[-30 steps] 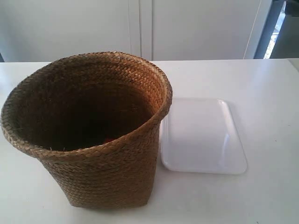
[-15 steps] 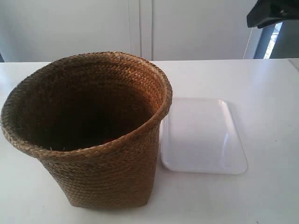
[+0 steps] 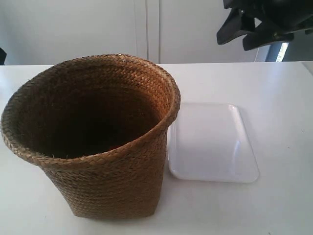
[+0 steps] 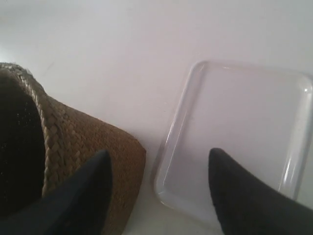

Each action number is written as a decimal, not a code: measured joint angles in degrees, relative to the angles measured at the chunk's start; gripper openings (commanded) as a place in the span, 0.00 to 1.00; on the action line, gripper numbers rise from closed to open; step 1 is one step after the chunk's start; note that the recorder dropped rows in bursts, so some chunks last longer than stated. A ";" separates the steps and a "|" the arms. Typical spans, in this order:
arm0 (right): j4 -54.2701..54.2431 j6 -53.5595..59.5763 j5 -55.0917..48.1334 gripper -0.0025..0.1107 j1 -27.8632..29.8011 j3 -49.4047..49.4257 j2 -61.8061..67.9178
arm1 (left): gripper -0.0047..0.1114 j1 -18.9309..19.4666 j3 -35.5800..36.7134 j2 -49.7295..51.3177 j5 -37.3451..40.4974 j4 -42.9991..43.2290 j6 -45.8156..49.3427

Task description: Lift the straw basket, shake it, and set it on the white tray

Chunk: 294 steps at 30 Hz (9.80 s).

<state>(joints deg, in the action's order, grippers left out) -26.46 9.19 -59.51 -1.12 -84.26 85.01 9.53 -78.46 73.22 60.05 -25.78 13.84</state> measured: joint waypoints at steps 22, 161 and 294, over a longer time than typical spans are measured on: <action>-1.76 1.53 -2.61 0.68 -5.42 0.00 2.50 | 0.46 0.00 0.00 2.30 1.42 -2.80 1.98; 5.69 -4.26 -7.61 0.66 -16.91 -6.42 16.35 | 0.60 -6.74 5.45 11.54 0.47 -2.25 6.77; 28.19 -23.09 25.48 0.02 -30.35 20.72 -9.47 | 0.04 -16.07 19.34 -13.75 -23.24 -0.08 3.58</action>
<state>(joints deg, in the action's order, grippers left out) 1.73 -13.90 -34.03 -31.47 -63.54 75.54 -6.53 -59.12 59.47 36.81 -25.86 17.41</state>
